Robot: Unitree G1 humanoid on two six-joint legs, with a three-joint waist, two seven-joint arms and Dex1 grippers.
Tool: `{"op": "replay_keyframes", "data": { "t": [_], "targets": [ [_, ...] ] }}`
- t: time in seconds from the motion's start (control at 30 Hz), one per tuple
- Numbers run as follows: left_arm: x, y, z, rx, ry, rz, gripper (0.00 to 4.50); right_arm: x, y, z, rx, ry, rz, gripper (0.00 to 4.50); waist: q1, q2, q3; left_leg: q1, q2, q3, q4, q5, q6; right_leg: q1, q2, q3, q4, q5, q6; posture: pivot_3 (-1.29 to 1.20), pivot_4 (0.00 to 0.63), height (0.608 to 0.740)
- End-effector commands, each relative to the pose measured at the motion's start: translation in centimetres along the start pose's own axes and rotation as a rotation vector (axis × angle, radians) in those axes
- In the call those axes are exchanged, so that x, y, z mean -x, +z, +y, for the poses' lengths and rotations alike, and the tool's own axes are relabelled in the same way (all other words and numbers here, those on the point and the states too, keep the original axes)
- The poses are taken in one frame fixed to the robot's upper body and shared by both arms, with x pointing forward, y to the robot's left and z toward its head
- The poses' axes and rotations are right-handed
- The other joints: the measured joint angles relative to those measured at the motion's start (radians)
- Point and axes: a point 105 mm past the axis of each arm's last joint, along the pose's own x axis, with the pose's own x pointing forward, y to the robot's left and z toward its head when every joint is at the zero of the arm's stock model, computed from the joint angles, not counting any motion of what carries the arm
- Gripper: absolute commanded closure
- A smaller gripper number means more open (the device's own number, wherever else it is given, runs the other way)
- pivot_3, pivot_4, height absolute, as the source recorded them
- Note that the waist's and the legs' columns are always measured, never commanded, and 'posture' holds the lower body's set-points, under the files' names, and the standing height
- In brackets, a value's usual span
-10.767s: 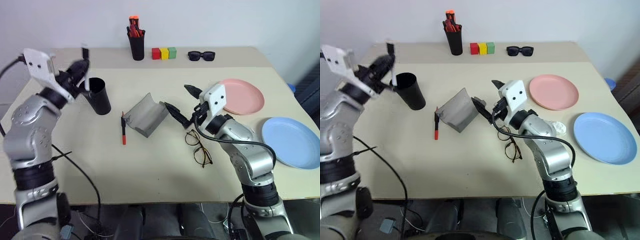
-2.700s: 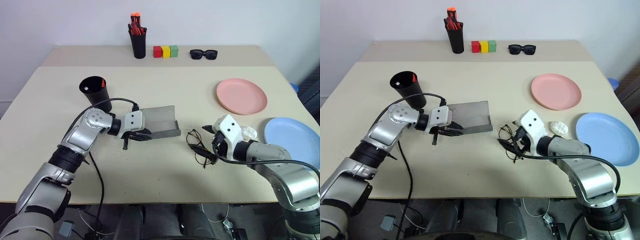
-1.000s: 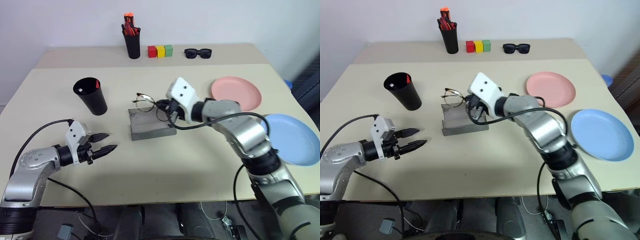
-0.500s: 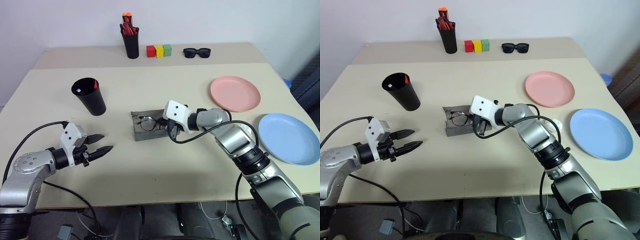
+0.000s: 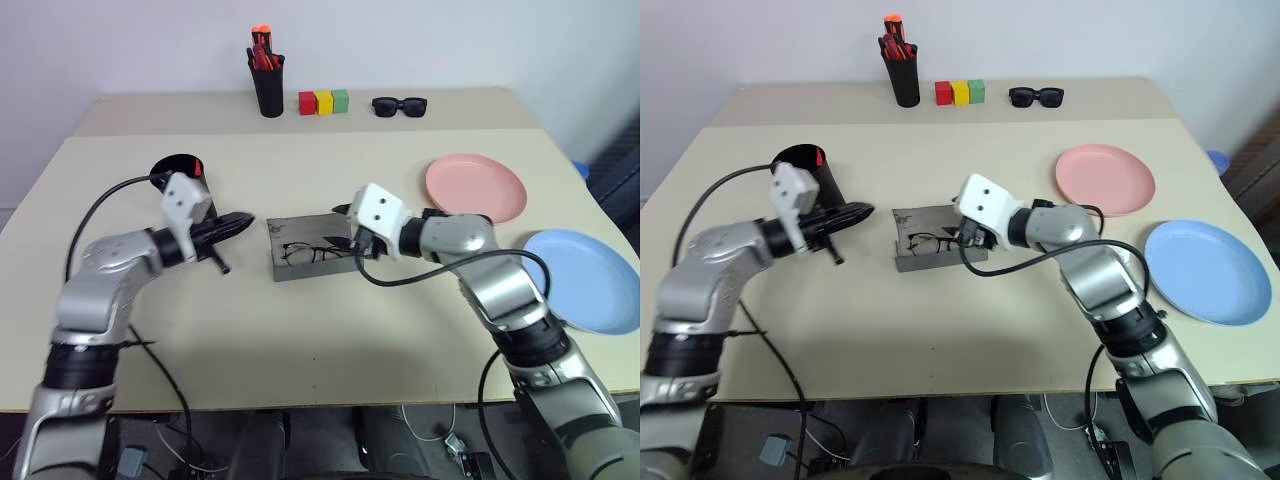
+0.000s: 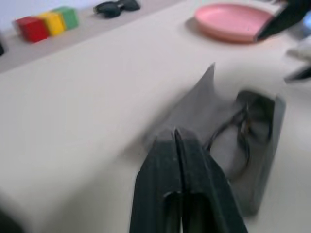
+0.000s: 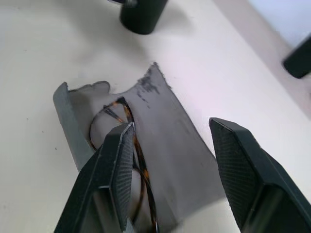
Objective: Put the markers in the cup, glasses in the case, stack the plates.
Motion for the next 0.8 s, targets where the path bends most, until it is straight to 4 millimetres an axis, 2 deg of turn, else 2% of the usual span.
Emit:
{"op": "replay_keyframes", "data": {
  "t": [0.03, 0.17, 0.3, 0.4, 0.53, 0.8],
  "targets": [
    [-3.2, 0.9, 0.2, -0.01, 0.007, 0.026, 4.45, 2.3, 1.3, 0.6, 0.024, -0.023, -0.048, 2.03, 0.005, 0.0, 0.0, 0.0, 0.0, 0.0, 0.0, 0.0, 0.0, 0.0, 0.0, 0.0, 0.0, 0.0, 0.0, 0.0, 0.15, 0.74],
    [-5.9, 1.2, 0.7, -0.053, -0.01, 0.081, 4.45, 4.1, 0.8, 2.1, 0.008, -0.017, -0.025, 2.03, -0.011, 0.0, 0.0, 0.0, 0.0, 0.0, 0.0, 0.0, 0.0, -0.001, 0.001, 0.0, 0.0, 0.0, 0.0, 0.0, 0.15, 0.74],
    [-8.3, 0.3, 1.6, 0.018, -0.006, 0.222, 4.45, 7.1, -1.6, 3.3, -0.065, -0.094, 0.072, 2.03, -0.006, -0.001, 0.001, -0.001, 0.0, -0.001, 0.001, 0.0, 0.0, 0.0, 0.002, 0.0, 0.0, 0.0, 0.001, 0.0, 0.15, 0.74],
    [-8.6, -0.6, 1.9, 0.063, -0.019, 0.289, 4.45, 8.2, -2.3, 3.9, -0.093, -0.126, 0.104, 2.03, -0.014, -0.001, 0.001, -0.001, 0.0, -0.001, 0.002, 0.0, 0.0, 0.0, 0.002, 0.001, 0.0, -0.001, 0.001, 0.0, 0.15, 0.74],
    [-8.4, -2.3, 2.0, 0.053, -0.05, 0.36, 4.45, 8.6, -2.6, 4.3, -0.118, -0.154, 0.118, 2.03, -0.014, -0.001, 0.001, 0.0, 0.0, -0.001, 0.002, 0.0, 0.0, 0.0, 0.002, 0.001, 0.001, -0.001, 0.001, 0.0, 0.15, 0.74],
    [-6.9, -0.9, -0.5, -0.065, -0.24, 0.264, 4.45, 8.3, -3.1, 3.2, -0.125, -0.211, 0.123, 2.03, -0.011, -0.002, 0.001, -0.001, 0.001, -0.001, 0.003, 0.0, 0.0, 0.0, 0.002, 0.001, 0.001, -0.001, 0.001, 0.0, 0.15, 0.74]
  ]
}}
